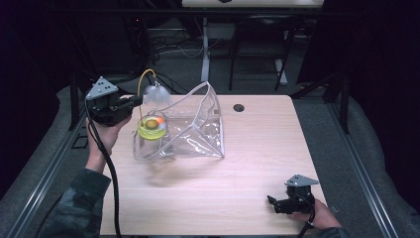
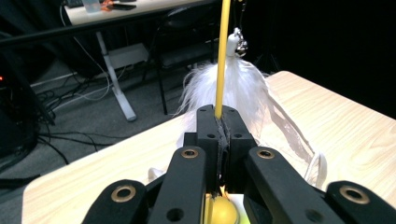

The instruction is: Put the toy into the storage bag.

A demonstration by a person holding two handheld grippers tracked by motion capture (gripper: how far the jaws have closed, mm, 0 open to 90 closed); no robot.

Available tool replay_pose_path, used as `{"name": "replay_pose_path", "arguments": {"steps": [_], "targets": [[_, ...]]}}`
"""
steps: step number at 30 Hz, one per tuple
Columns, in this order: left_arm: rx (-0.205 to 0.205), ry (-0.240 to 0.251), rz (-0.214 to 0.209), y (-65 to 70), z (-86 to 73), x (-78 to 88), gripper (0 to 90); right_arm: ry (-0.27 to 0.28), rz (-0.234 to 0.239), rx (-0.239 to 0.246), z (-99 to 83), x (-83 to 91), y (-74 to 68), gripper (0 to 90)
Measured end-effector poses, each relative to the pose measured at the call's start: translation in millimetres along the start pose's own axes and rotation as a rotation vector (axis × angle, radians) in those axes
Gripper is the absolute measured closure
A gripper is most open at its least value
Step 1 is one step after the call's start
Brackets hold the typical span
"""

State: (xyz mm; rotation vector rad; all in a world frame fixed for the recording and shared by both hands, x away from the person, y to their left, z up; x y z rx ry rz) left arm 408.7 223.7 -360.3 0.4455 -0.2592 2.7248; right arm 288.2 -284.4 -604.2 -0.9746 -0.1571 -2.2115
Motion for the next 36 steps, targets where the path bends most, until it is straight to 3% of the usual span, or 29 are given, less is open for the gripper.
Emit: {"name": "replay_pose_path", "arguments": {"steps": [9, 20, 36], "targets": [[0.023, -0.017, -0.020, 5.7, -9.2, -17.1, 88.3, 0.000, 0.000, 0.000, 0.0, 0.0, 0.0, 0.0], [0.016, -0.038, -0.066, 17.7, -21.1, -34.5, 88.3, 0.002, -0.001, 0.002, 0.1, -0.1, 0.2, 0.0], [-0.004, -0.065, -0.081, 26.2, -39.2, -57.7, 88.3, 0.000, 0.001, 0.001, 0.1, -0.1, 0.2, 0.0]]}}
Point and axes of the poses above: each handheld gripper's, and its own axes: x roughly backward along the jaws, z roughly out of its top, y roughly to its right, the point moved 2 cm from there along -x, roughly forward along the jaws, and after that the axes turned 13 degrees about z, right-handed, at the moved point
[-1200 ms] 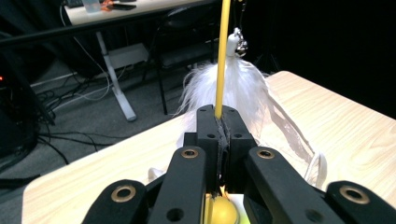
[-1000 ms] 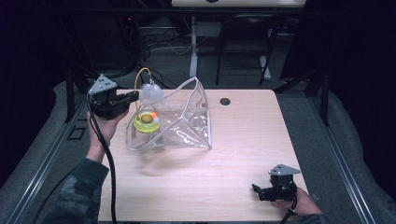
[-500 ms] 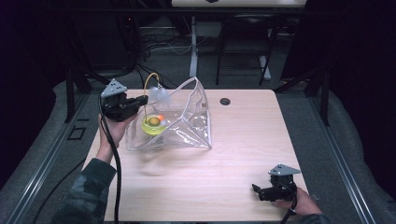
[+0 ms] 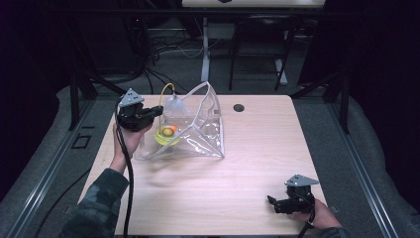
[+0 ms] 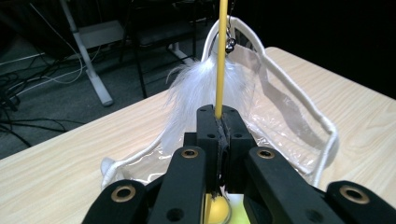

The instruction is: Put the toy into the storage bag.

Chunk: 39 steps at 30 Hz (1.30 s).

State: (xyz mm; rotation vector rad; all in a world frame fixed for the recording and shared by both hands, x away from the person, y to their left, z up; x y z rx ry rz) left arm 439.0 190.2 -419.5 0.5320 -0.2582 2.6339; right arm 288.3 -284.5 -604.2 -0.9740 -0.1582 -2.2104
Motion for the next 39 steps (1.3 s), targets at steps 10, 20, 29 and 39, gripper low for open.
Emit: {"name": "replay_pose_path", "arguments": {"steps": [10, 20, 29, 39], "targets": [[-0.019, -0.004, 0.006, 2.7, -9.9, -16.0, 88.2, -0.001, 0.000, 0.000, 0.0, 0.0, 0.0, 0.0], [-0.021, -0.037, 0.012, 5.8, -18.5, -34.2, 88.2, 0.002, 0.005, -0.002, 0.1, -0.1, -0.1, 0.0], [-0.021, -0.071, 0.016, 8.8, -25.6, -46.6, 88.1, 0.003, 0.005, -0.001, 0.1, -0.1, -0.1, 0.0], [0.006, -0.114, 0.031, 5.2, -29.3, -50.2, 87.5, -0.001, 0.002, 0.001, 0.1, 0.0, 0.1, 0.0]]}}
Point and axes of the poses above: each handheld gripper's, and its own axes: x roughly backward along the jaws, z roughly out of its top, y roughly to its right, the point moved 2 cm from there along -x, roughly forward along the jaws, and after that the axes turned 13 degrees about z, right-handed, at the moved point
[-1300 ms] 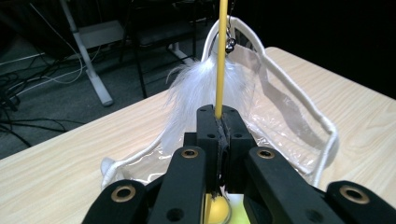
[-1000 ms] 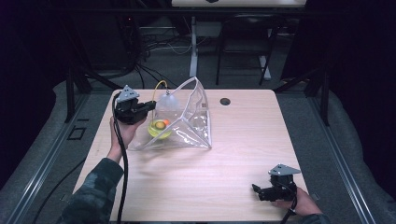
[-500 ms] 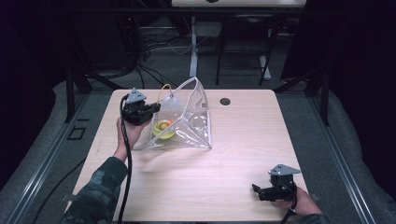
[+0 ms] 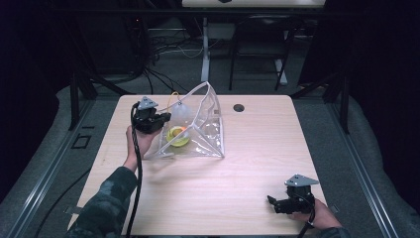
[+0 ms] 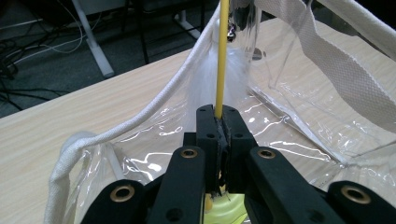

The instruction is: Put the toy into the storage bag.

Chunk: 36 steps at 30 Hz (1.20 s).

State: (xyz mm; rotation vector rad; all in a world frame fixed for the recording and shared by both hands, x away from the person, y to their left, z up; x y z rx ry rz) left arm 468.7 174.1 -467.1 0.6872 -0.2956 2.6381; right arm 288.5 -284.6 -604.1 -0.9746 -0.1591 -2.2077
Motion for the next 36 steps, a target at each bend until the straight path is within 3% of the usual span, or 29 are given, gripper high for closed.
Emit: {"name": "replay_pose_path", "arguments": {"steps": [3, 4, 6, 9, 16, 22, 26, 31, 36], "targets": [[0.006, -0.009, -0.011, -1.2, 2.1, 2.8, 82.1, -0.001, 0.001, 0.001, 0.0, 0.0, 0.1, 0.0], [0.012, -0.015, -0.015, -1.2, 2.8, 3.4, 72.8, 0.000, 0.001, 0.001, 0.0, 0.0, 0.1, 0.0], [0.010, -0.015, -0.021, -2.0, 4.1, 6.9, 70.0, -0.001, 0.002, 0.000, 0.0, 0.0, 0.0, 0.0], [0.022, -0.019, -0.023, -3.8, 6.7, 13.7, 55.9, -0.001, 0.001, 0.001, 0.0, 0.0, 0.1, 0.0], [0.023, -0.019, 0.003, -8.9, 9.6, 33.4, 38.2, 0.000, 0.000, 0.000, 0.0, 0.0, -0.1, 0.0], [0.025, -0.039, 0.029, -17.5, 6.4, 51.6, 28.3, 0.002, -0.001, 0.001, 0.0, -0.1, 0.0, 0.0], [0.011, -0.053, 0.046, -22.5, 4.2, 67.3, 16.6, 0.000, 0.000, 0.003, 0.0, -0.1, 0.1, 0.0], [-0.016, -0.075, 0.059, -28.2, -2.6, 87.6, 12.7, 0.004, 0.000, 0.000, 0.0, -0.3, -0.1, 0.0], [-0.021, -0.112, 0.097, -37.5, -16.9, 103.9, 6.0, 0.002, 0.001, 0.000, 0.1, -0.1, -0.4, 0.0]]}}
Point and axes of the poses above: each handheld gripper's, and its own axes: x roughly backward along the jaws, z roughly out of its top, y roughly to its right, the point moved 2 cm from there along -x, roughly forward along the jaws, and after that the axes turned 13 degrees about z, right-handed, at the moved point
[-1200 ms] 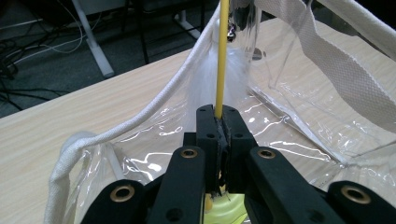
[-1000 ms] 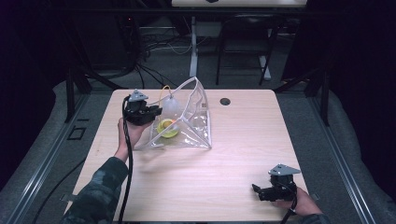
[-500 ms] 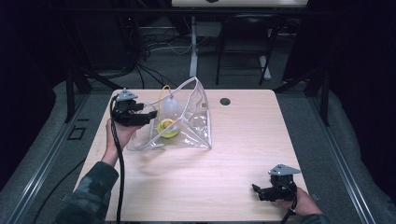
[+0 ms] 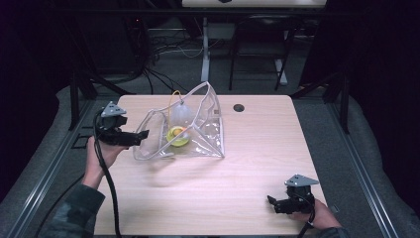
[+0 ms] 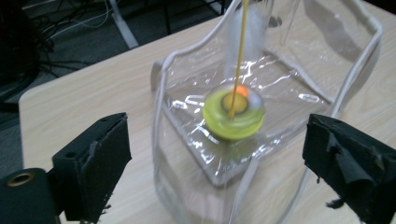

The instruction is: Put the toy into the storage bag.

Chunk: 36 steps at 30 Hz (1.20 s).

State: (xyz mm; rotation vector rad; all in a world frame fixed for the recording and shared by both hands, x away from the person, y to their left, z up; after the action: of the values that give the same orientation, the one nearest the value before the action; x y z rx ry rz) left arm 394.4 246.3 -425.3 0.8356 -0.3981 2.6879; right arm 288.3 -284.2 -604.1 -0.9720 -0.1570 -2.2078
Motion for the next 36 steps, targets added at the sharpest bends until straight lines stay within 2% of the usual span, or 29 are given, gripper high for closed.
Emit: {"name": "replay_pose_path", "arguments": {"steps": [7, 15, 22, 25, 32, 36], "targets": [[0.000, -0.056, 0.032, -10.3, -24.5, 11.5, 0.3, 0.001, -0.001, 0.000, 0.0, 0.0, -0.1, 0.0], [0.001, -0.089, 0.026, -7.1, -44.7, 16.8, 0.2, 0.002, -0.003, -0.001, 0.0, -0.1, -0.1, 0.0], [0.005, -0.150, -0.002, -3.3, -68.0, 12.6, 0.1, 0.001, -0.003, -0.001, 0.0, 0.0, -0.2, 0.0], [0.012, -0.173, -0.028, 0.0, -77.6, 12.1, 0.1, 0.002, -0.003, -0.001, 0.0, -0.1, -0.1, 0.0], [-0.006, -0.230, -0.051, 7.3, -98.0, 7.7, 0.1, 0.002, -0.003, 0.000, 0.0, -0.1, -0.1, 0.0], [-0.041, -0.274, -0.075, 15.2, -110.1, 2.3, 0.1, 0.001, -0.003, -0.002, 0.0, 0.0, -0.2, 0.0]]}}
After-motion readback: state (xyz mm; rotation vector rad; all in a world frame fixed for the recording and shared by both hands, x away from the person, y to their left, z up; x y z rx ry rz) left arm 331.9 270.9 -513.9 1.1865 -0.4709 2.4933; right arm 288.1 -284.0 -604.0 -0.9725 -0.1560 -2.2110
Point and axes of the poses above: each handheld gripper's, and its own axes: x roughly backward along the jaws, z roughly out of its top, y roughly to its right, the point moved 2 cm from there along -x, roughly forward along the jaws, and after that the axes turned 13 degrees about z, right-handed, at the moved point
